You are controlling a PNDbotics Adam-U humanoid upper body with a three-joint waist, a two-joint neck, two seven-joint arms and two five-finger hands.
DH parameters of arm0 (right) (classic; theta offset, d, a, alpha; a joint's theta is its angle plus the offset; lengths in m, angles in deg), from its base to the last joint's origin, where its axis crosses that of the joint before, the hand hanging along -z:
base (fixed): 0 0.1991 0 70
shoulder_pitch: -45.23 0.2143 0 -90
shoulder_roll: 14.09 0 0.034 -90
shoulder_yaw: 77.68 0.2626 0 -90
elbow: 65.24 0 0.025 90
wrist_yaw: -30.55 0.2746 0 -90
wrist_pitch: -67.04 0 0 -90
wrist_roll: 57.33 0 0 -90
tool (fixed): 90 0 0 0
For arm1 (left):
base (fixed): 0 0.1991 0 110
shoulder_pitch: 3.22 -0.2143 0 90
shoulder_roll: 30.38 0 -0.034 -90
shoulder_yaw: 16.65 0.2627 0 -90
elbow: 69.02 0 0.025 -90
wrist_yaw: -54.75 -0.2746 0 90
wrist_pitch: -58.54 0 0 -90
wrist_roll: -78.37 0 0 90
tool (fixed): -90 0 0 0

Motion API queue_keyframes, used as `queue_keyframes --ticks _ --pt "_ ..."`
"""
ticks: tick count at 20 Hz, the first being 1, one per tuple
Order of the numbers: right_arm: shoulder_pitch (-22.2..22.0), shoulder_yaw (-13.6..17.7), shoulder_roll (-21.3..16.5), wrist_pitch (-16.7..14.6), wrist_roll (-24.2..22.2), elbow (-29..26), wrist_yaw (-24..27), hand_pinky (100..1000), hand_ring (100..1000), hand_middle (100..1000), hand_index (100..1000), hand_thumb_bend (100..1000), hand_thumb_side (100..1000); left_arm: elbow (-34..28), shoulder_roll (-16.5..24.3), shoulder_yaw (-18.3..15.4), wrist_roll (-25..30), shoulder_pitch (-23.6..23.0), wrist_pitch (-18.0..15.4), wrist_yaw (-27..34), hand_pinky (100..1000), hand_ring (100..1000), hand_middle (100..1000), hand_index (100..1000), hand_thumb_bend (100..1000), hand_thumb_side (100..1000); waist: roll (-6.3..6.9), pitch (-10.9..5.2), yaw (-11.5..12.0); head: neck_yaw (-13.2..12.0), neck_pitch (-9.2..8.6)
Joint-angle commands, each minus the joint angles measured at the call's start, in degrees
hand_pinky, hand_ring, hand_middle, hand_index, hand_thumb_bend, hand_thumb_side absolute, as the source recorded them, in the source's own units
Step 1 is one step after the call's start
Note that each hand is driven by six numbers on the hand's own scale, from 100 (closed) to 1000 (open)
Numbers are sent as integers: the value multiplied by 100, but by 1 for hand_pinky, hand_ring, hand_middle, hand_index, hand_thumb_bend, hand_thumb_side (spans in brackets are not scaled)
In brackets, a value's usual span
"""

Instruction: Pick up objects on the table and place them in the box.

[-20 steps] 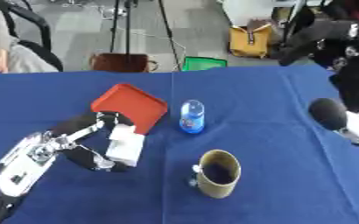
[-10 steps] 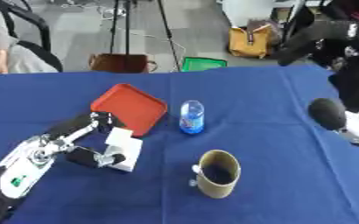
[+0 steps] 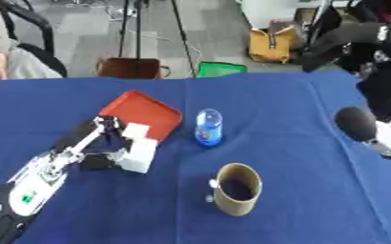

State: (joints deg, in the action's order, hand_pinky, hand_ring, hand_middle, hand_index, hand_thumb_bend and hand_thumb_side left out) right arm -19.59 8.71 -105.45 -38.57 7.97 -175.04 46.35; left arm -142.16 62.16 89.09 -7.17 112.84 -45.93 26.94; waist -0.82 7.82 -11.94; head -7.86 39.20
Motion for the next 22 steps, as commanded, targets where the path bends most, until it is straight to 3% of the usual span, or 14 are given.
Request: queue_keyframes --ticks 1,5,6,9,15,16,19,22 --pt "65 15 -70 -18 -13 -81 25 775 646 690 791 584 405 36 13 1 179 126 -78 529 467 562 580 647 100 548 -5 -60 -4 9 -31" --pt "65 16 -68 -18 -16 -79 23 775 646 690 791 584 405 54 24 6 375 129 -125 832 471 567 583 652 100 560 -5 -60 -6 10 -30" --pt "67 17 -69 -18 -15 -79 23 775 646 690 791 585 406 47 33 23 451 126 -148 865 521 621 641 720 119 590 -3 -60 -9 10 -30" --pt "74 15 -72 -16 -13 -80 26 775 646 690 792 586 406 -52 104 79 1213 108 -329 800 577 691 716 786 268 589 2 -63 -9 23 -21" --pt "75 19 -77 -19 -9 -78 25 775 645 690 791 587 406 -342 170 16 2212 109 -682 419 658 761 772 825 347 560 0 -64 -10 48 -6" --pt "75 19 -78 -19 -8 -76 25 775 645 690 791 588 407 -372 178 4 2284 115 -721 367 667 765 782 839 443 568 0 -65 -9 49 -4" --pt "79 12 -71 -20 -14 -78 29 775 645 690 791 588 407 -364 160 -15 2190 217 -722 71 667 762 785 849 588 585 -3 -67 -4 54 -6" --pt "78 7 -71 -23 -23 -77 30 775 645 690 792 589 406 -242 76 24 1898 329 -688 -254 675 770 803 865 639 582 -15 -63 -7 51 -3"
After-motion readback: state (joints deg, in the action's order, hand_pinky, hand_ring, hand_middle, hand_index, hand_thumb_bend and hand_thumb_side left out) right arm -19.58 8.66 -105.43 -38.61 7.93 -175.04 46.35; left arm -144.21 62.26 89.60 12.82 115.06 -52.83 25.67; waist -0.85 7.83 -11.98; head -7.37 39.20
